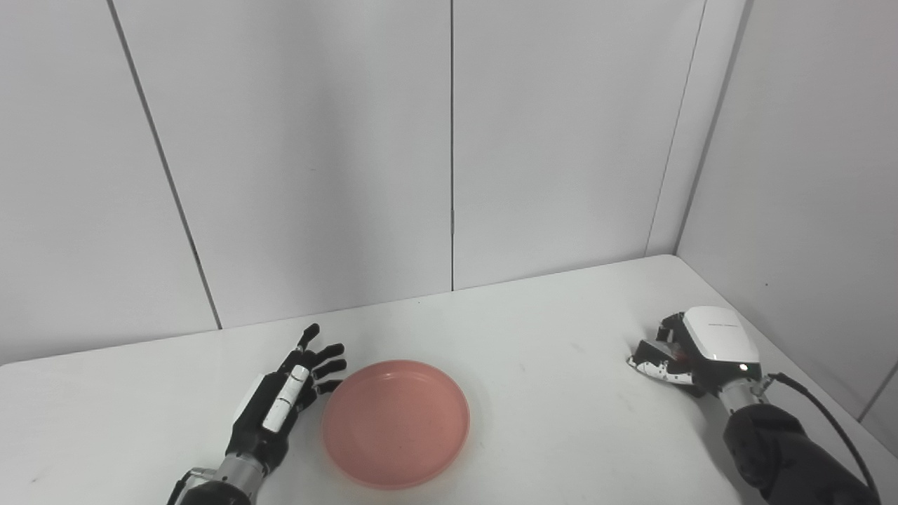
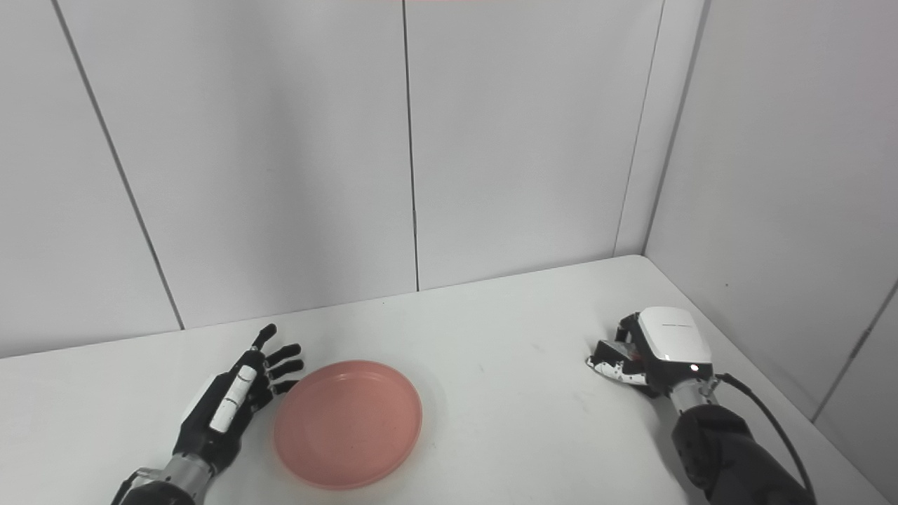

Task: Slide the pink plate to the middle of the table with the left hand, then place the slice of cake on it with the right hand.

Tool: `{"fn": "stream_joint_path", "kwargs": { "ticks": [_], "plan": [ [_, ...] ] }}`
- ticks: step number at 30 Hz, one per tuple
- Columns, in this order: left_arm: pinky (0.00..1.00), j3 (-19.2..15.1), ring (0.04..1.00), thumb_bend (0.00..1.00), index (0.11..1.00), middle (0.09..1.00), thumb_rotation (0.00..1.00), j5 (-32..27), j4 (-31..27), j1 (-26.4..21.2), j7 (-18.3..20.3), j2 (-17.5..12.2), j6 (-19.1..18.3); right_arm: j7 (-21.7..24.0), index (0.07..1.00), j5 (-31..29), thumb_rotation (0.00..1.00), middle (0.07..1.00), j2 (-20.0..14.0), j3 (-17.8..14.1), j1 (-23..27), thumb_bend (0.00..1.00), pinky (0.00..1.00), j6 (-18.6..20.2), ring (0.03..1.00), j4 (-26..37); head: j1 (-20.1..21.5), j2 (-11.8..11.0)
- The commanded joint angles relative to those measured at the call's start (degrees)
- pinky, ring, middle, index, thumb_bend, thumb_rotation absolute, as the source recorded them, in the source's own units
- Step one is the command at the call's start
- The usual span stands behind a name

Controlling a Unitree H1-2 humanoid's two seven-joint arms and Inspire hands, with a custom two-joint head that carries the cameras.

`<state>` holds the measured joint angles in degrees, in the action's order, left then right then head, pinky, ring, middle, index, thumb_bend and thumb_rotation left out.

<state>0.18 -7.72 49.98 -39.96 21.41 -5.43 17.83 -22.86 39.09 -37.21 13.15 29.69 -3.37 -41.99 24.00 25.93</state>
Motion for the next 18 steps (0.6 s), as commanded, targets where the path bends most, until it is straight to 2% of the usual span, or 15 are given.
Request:
{"fn": "stream_joint_path", "kwargs": {
  "ticks": [1,4,6,7,8,9,10,12,14,18],
  "plan": [
    [0.72,0.4,0.816,0.82,0.983,0.848,0.81,0.3,0.6,3.2,0.2,0.0,-1.3,3.3,0.282,-1.0,0.51,0.250,-1.5,-0.2,-1.6,0.60,0.15,-0.5,0.196,4.0,-0.1,0.0],
    [0.72,0.7,0.815,0.82,0.983,0.849,0.81,0.8,-0.8,3.8,-0.4,0.4,-1.7,4.4,0.259,-0.4,0.55,0.235,-2.4,-0.9,-2.3,0.61,0.13,-0.4,0.178,11.9,-2.6,0.5],
    [0.72,0.8,0.817,0.83,0.978,0.847,0.81,0.8,-1.5,4.0,-0.8,0.6,-2.2,4.5,0.232,-0.3,0.48,0.208,-2.6,-1.5,-2.4,0.62,0.10,-1.4,0.151,15.1,-2.9,0.6],
    [0.73,1.0,0.817,0.83,0.977,0.847,0.81,1.0,-2.0,4.2,-1.0,0.9,-2.5,5.3,0.228,-0.6,0.47,0.204,-2.8,-1.9,-2.3,0.62,0.10,-1.7,0.147,17.4,-5.0,0.9],
    [0.73,1.2,0.820,0.82,0.977,0.849,0.81,1.2,-2.4,4.4,-1.3,1.0,-2.6,5.5,0.225,-0.7,0.50,0.202,-2.8,-2.2,-2.1,0.62,0.10,-2.5,0.147,19.3,-5.3,1.0],
    [0.74,1.4,0.823,0.82,0.977,0.850,0.81,1.4,-3.0,4.6,-1.6,1.3,-2.9,5.6,0.231,-0.6,0.46,0.207,-3.0,-2.4,-1.7,0.62,0.11,-3.4,0.152,21.1,-7.1,1.2],
    [0.74,1.7,0.826,0.82,0.979,0.853,0.82,1.7,-3.5,4.8,-1.9,1.6,-3.1,6.2,0.236,-0.5,0.45,0.208,-2.9,-2.6,-1.2,0.62,0.11,-3.5,0.152,23.4,-7.5,1.2],
    [0.75,2.3,0.834,0.80,0.982,0.860,0.83,2.2,-5.0,5.4,-2.7,2.2,-3.7,8.6,0.261,-0.5,0.50,0.215,-2.4,-2.9,-0.2,0.62,0.10,-2.9,0.153,28.0,-10.0,1.4],
    [0.75,2.9,0.836,0.79,0.984,0.857,0.84,2.8,-6.2,6.0,-3.6,2.9,-4.0,10.6,0.271,-0.1,0.51,0.221,-1.3,-2.9,1.3,0.62,0.11,-2.8,0.154,32.6,-12.0,1.5],
    [0.76,3.6,0.840,0.78,0.991,0.858,0.84,3.5,-7.7,6.9,-4.9,4.0,-4.7,11.8,0.265,0.9,0.51,0.214,0.5,-2.2,3.7,0.62,0.10,-5.1,0.148,36.4,-15.2,1.6]
  ]
}}
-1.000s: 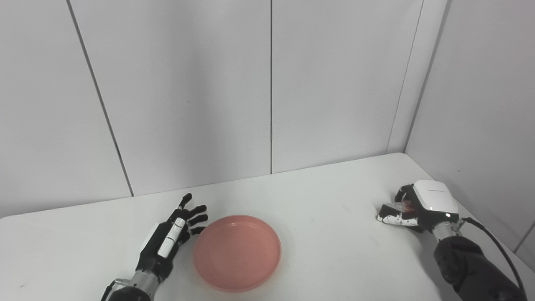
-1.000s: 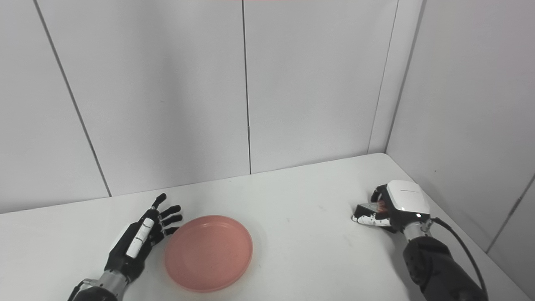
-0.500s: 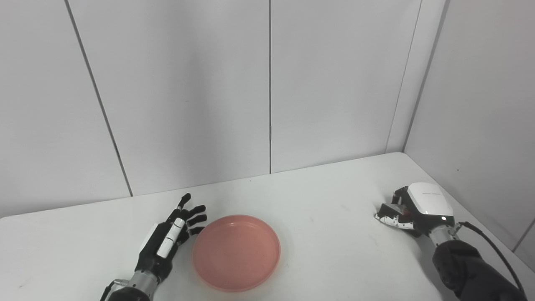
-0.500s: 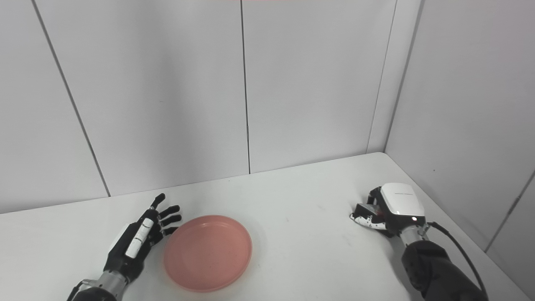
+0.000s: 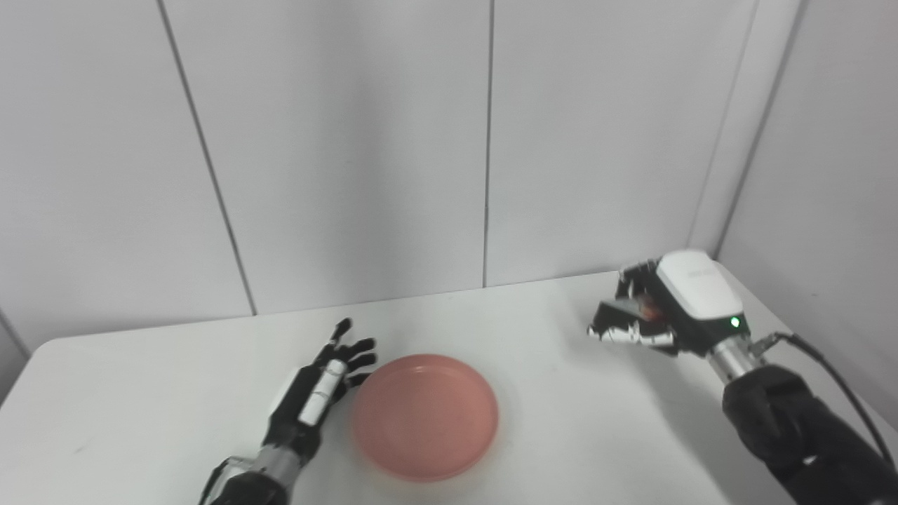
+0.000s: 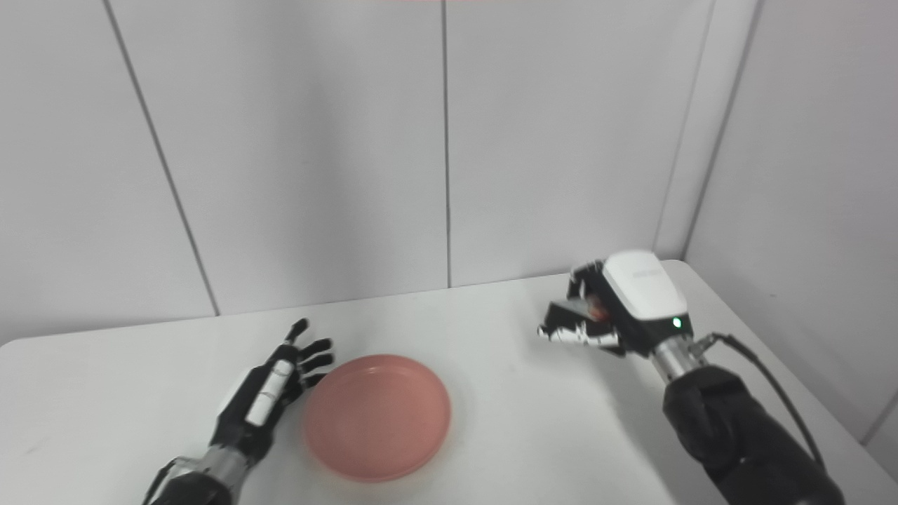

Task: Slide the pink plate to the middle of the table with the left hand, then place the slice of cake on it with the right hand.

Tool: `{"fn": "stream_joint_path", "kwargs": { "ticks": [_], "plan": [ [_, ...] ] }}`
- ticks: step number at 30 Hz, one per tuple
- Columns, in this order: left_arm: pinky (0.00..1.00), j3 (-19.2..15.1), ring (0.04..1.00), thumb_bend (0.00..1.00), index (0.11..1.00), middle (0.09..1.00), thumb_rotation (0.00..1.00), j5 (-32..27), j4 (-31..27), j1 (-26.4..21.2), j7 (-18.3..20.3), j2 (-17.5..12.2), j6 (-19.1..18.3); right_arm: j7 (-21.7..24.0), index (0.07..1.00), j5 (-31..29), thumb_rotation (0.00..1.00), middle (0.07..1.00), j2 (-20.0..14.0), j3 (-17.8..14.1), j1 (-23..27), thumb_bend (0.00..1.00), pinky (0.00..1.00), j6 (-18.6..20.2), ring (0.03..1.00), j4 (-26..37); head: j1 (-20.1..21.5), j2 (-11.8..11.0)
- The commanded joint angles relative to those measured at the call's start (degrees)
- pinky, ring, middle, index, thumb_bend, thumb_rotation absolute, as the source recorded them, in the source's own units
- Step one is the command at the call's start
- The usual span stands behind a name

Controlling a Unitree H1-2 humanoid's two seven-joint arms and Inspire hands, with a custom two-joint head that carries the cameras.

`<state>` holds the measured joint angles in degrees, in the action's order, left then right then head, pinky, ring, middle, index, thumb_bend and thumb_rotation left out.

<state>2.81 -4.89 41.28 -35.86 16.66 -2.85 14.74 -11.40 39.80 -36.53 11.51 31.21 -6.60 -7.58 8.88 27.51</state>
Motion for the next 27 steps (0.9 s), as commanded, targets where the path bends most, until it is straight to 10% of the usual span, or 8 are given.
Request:
{"fn": "stream_joint_path", "kwargs": {
  "ticks": [1,27],
  "plan": [
    [0.77,1.0,0.845,0.77,0.995,0.861,0.84,0.8,0.6,3.0,-0.4,1.7,-2.1,1.1,0.263,0.3,0.52,0.212,0.5,-0.4,2.8,0.63,0.10,-2.0,0.147,2.9,-1.2,0.0],
    [0.76,2.3,0.828,0.77,0.987,0.848,0.84,2.3,-0.1,3.0,-4.7,5.0,-3.1,4.6,0.321,5.6,0.41,0.263,17.6,11.0,14.1,0.60,0.14,-16.4,0.190,-9.9,-10.2,-0.2]
  ]
}}
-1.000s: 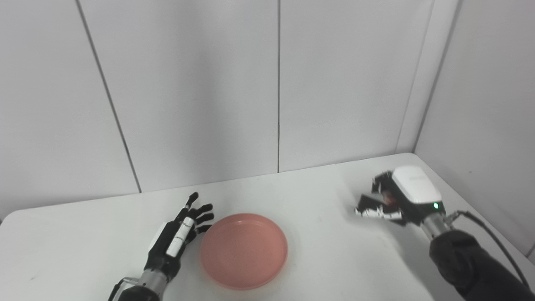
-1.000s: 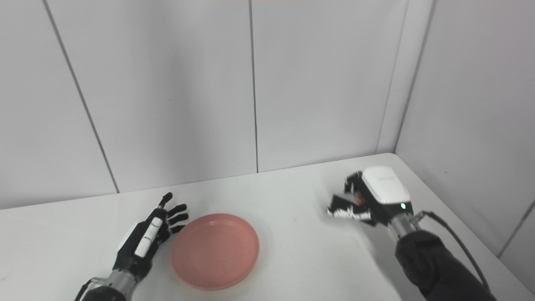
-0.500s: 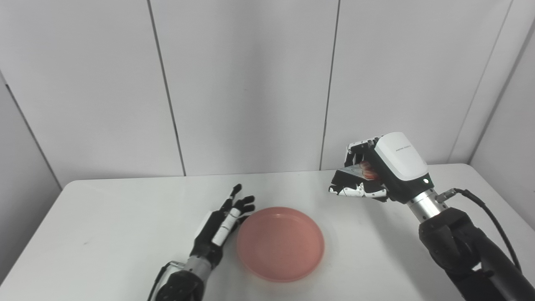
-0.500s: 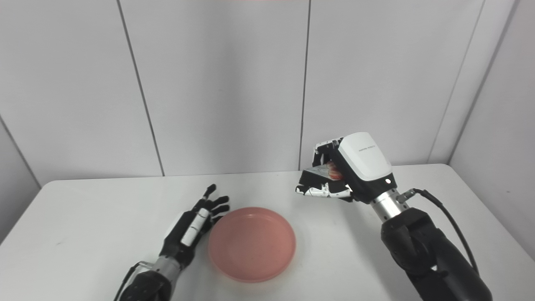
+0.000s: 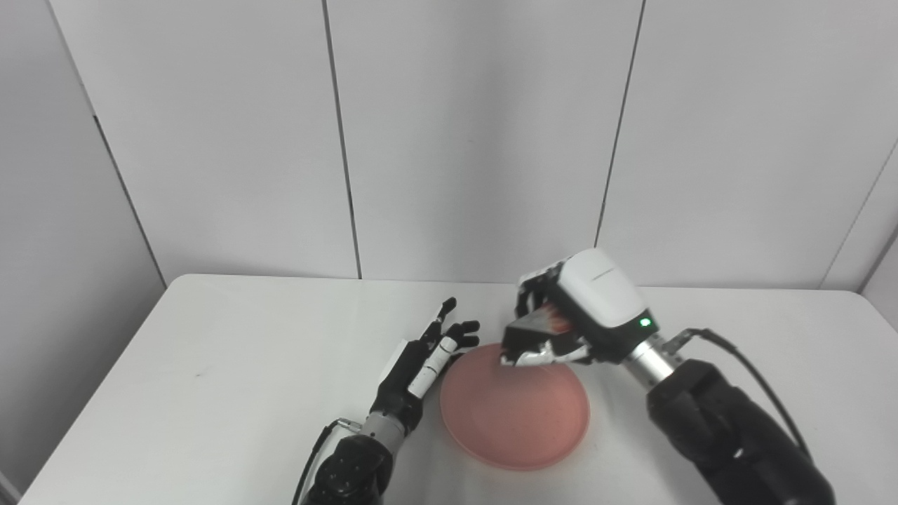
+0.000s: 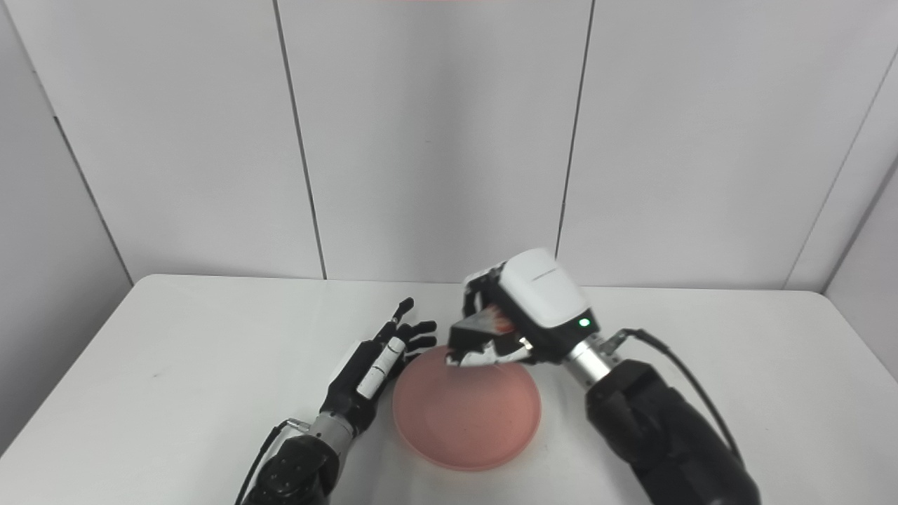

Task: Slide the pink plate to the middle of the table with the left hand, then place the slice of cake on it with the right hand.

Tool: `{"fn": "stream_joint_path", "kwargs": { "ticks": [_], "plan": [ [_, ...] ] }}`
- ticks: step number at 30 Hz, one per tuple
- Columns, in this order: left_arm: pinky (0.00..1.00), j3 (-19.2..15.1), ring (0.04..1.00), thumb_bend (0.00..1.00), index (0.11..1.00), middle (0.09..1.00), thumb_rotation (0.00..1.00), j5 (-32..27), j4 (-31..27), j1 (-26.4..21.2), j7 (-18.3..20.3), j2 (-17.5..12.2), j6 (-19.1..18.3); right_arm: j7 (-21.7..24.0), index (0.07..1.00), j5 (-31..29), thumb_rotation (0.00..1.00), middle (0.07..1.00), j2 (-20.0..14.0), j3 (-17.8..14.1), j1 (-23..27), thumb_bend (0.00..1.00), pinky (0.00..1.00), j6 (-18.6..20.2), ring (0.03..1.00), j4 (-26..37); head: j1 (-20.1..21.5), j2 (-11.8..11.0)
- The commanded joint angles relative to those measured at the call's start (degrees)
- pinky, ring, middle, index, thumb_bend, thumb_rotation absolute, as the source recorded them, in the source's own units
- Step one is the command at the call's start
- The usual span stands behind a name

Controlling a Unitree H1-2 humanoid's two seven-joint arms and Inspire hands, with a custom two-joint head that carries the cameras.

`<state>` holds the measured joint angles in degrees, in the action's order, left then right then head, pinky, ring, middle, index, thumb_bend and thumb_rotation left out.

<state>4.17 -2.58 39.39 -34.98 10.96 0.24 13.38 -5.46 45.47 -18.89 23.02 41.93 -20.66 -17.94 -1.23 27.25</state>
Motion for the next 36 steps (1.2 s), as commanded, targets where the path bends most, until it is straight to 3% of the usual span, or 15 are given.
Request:
{"fn": "stream_joint_path", "kwargs": {
  "ticks": [1,5,9,12,21,24,28,31,33,34,36],
  "plan": [
    [0.75,0.8,0.826,0.78,0.989,0.849,0.83,-0.2,1.7,2.2,1.0,1.8,-1.8,-1.4,0.334,-0.5,0.39,0.275,0.4,-0.4,3.5,0.60,0.15,-3.0,0.203,-0.2,0.2,0.1],
    [0.75,0.7,0.817,0.79,0.981,0.844,0.83,-0.2,1.2,2.6,0.7,1.7,-1.7,-3.7,0.302,0.5,0.39,0.264,1.8,0.3,3.1,0.59,0.14,-5.6,0.197,-3.8,0.6,0.1],
    [0.77,0.7,0.826,0.77,0.998,0.851,0.86,-0.7,0.4,3.1,1.6,1.3,-1.8,-4.6,0.282,1.8,0.40,0.247,2.7,1.5,1.9,0.58,0.13,-5.6,0.176,-6.3,1.0,0.4],
    [0.79,0.6,0.839,0.77,1.000,0.862,0.87,-0.9,0.0,3.4,1.6,1.2,-2.3,-5.9,0.274,2.2,0.36,0.240,2.9,2.2,1.3,0.60,0.12,-5.9,0.170,-7.8,1.2,0.5],
    [0.77,0.5,0.837,0.77,0.983,0.844,0.85,-1.1,-0.1,4.1,2.1,0.4,-2.2,-8.2,0.327,1.2,0.31,0.276,2.9,4.3,1.1,0.62,0.14,-6.2,0.198,-10.9,2.3,0.7],
    [0.77,0.8,0.844,0.77,0.984,0.845,0.85,-0.6,0.0,4.2,1.9,0.1,-2.1,-8.2,0.334,0.6,0.35,0.291,2.8,4.6,0.9,0.63,0.16,-6.2,0.211,-11.1,2.5,0.8],
    [0.77,1.2,0.887,0.79,0.993,0.915,0.86,-0.1,-0.1,4.2,1.7,-0.1,-2.3,-9.7,0.358,1.1,0.53,0.324,2.0,5.9,0.8,0.72,0.19,-6.2,0.248,-11.3,2.4,0.8],
    [0.74,1.3,0.849,0.87,0.984,0.849,0.86,-0.1,-0.3,4.4,1.5,-0.1,-2.5,-11.0,0.501,1.2,0.86,0.434,1.3,7.1,0.7,0.86,0.31,-6.2,0.363,-11.2,2.5,0.9],
    [0.74,1.2,0.842,0.87,0.982,0.840,0.85,-0.2,-0.6,4.6,1.4,0.0,-2.6,-10.4,0.528,0.8,0.90,0.458,0.9,7.3,0.5,0.88,0.33,-6.2,0.387,-10.8,2.5,0.9],
    [0.73,1.2,0.828,0.87,0.977,0.824,0.85,-0.3,-0.8,4.8,1.4,0.0,-2.6,-10.0,0.595,0.5,0.96,0.552,0.7,7.4,0.5,0.91,0.42,-6.2,0.492,-10.5,2.5,0.9],
    [0.73,1.0,0.820,0.84,0.977,0.818,0.84,-0.5,-1.1,5.0,1.3,0.1,-2.8,-9.0,0.638,-0.6,0.99,0.618,0.4,7.5,0.3,0.93,0.49,-6.2,0.569,-10.0,2.5,0.9]
  ]
}}
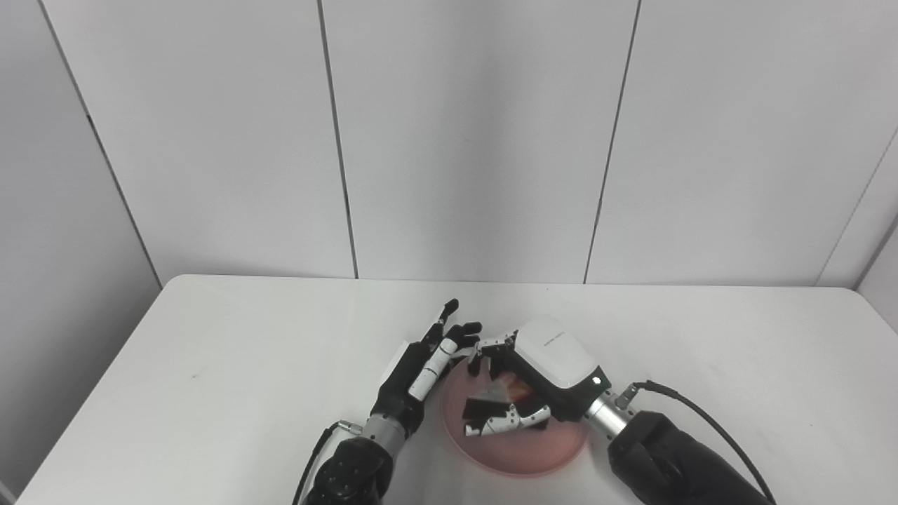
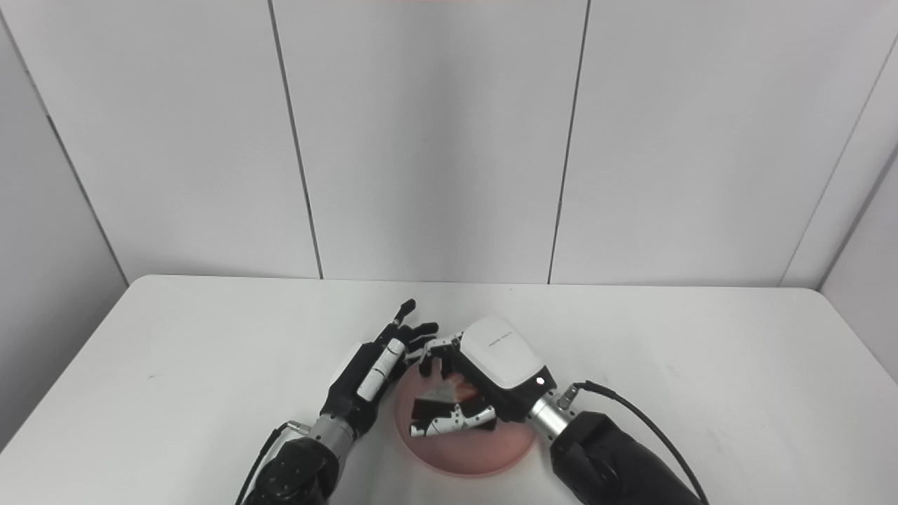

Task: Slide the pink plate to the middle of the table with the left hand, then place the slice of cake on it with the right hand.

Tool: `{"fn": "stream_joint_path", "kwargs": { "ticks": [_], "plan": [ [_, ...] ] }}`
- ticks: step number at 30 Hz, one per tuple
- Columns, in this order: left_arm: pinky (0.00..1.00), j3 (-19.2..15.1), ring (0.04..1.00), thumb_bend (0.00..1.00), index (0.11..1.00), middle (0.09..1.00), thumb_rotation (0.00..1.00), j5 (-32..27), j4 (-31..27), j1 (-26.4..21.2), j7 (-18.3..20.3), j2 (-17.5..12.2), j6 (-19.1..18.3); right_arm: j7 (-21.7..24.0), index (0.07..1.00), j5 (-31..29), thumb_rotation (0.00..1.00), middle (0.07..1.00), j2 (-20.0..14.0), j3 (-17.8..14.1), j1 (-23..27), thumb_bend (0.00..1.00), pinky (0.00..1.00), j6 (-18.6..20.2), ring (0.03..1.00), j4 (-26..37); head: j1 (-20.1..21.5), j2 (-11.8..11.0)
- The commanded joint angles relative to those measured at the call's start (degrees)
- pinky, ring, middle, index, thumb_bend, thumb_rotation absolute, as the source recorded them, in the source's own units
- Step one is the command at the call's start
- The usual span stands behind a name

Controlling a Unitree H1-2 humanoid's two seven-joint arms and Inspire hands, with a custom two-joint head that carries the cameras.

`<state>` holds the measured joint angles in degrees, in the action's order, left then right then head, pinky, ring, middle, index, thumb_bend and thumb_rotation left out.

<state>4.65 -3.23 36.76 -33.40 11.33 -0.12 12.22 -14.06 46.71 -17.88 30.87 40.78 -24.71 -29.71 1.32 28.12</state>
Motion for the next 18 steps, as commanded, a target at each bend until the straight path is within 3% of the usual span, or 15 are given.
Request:
{"fn": "stream_joint_path", "kwargs": {
  "ticks": [1,3,6,10,14,18],
  "plan": [
    [0.73,0.6,0.818,0.83,0.984,0.823,0.85,0.2,1.5,3.5,0.8,0.5,-1.6,0.1,0.678,-3.0,0.99,0.683,-1.0,0.1,1.4,0.98,0.58,-2.2,0.647,2.0,0.0,0.0],
    [0.74,0.5,0.810,0.79,0.996,0.830,0.87,0.3,1.3,3.7,0.6,0.5,-1.2,1.0,0.730,-5.8,0.99,0.753,-1.8,1.0,1.4,1.00,0.69,-2.2,0.726,2.7,0.0,0.0],
    [0.77,-0.1,0.808,0.76,1.000,0.840,0.88,-0.7,0.7,4.0,1.0,0.5,-1.0,1.8,0.768,-8.4,0.99,0.798,-2.7,1.7,1.3,1.00,0.76,-2.2,0.777,3.9,0.2,0.0],
    [0.82,-0.8,0.824,0.76,0.992,0.852,0.89,-0.2,-4.0,5.8,-0.7,-0.2,-2.4,2.4,0.794,-11.9,1.00,0.836,-3.0,-0.3,-0.7,1.00,0.82,-2.2,0.822,6.1,0.7,0.2],
    [0.81,-1.7,0.850,0.76,0.985,0.868,0.87,0.3,-9.8,8.2,-2.4,-0.5,-2.5,1.0,0.789,-12.7,1.00,0.834,-2.4,-3.9,-3.5,1.00,0.81,-2.1,0.826,8.3,1.2,0.6],
    [0.85,-1.8,0.889,0.77,0.996,0.903,0.88,1.6,-17.4,11.8,-2.9,-1.5,-3.8,-0.3,0.792,-15.2,1.00,0.826,-1.1,-9.7,-8.1,1.00,0.70,-1.8,0.809,11.5,1.3,1.3]
  ]
}}
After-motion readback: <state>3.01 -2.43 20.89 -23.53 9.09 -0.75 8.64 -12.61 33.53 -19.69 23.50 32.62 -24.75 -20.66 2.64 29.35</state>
